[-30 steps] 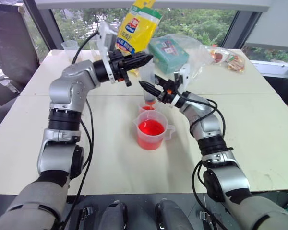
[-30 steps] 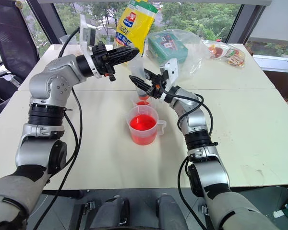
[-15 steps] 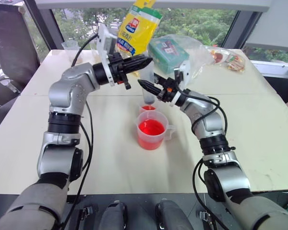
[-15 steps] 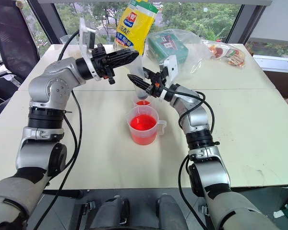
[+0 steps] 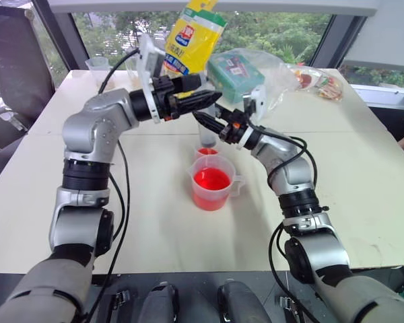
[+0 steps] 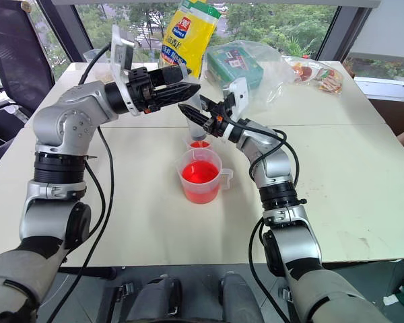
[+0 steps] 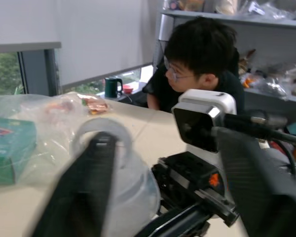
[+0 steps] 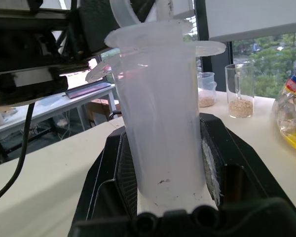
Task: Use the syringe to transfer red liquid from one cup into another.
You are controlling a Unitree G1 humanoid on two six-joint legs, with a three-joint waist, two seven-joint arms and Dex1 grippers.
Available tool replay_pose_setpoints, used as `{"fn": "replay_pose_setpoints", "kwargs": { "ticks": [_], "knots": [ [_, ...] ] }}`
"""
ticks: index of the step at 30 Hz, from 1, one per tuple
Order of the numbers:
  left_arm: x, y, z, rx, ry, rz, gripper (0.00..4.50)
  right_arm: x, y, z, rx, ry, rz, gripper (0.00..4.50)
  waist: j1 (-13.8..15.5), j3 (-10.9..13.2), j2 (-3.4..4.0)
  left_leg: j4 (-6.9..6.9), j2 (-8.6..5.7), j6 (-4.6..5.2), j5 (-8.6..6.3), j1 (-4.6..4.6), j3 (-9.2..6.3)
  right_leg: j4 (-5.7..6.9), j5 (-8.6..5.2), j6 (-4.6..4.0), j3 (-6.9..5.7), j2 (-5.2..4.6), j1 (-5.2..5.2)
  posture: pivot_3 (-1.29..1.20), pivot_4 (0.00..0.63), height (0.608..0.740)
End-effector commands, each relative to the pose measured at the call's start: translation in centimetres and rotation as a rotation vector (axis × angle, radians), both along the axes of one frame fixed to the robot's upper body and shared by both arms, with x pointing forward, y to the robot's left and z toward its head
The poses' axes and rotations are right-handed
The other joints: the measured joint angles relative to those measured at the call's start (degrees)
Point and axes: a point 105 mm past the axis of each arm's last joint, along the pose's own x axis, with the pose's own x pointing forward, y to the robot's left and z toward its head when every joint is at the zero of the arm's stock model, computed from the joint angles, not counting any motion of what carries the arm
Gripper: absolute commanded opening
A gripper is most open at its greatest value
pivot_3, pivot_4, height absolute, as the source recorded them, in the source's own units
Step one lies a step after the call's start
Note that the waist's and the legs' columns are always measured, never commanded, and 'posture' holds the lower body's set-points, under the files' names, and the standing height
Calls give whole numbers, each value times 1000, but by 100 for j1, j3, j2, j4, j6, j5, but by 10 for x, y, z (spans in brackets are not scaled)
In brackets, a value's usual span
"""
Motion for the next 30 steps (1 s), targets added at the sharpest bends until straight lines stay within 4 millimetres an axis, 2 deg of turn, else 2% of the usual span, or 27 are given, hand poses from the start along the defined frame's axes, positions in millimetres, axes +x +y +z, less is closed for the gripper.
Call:
{"fn": "replay_pose_setpoints", "kwargs": {
  "ticks": [1,7,11,17,21,24,30],
  "knots": [
    [-7,19,12,-11,-28,44,4443,-13,1,33,65,-126,33,1393,-2,0,0,0,0,0,0,0,0,0,0,0,1,0,-1,0,150,740],
    [-18,38,15,1,-44,90,4443,-12,1,32,66,-124,28,1393,12,0,0,0,-1,0,0,0,-1,0,0,0,0,-3,0,0,150,740],
    [-23,49,9,13,-33,122,4443,-13,-2,40,82,-130,23,1393,10,0,0,-1,-1,0,0,0,-1,0,0,0,0,-3,0,0,150,740],
    [-19,54,-9,25,-14,200,4443,-9,-19,78,140,-92,-44,1393,13,1,1,0,0,0,0,0,-1,1,0,0,-1,-5,-1,0,150,740],
    [-24,51,-19,36,-3,198,4443,6,-48,94,73,44,-213,1393,23,0,1,-2,0,2,-1,-2,-3,0,0,0,-2,-9,-2,0,150,740],
    [-29,47,-28,57,6,175,4443,17,-75,84,-55,216,-345,1393,33,0,0,-4,0,3,-2,-4,-3,-5,0,-1,-2,-11,-1,0,150,740],
    [-35,46,-37,47,29,165,4443,15,-123,32,-342,496,-544,1393,18,0,0,-9,-1,8,-4,-6,0,-13,0,-1,1,-8,-2,0,150,740]
  ]
}}
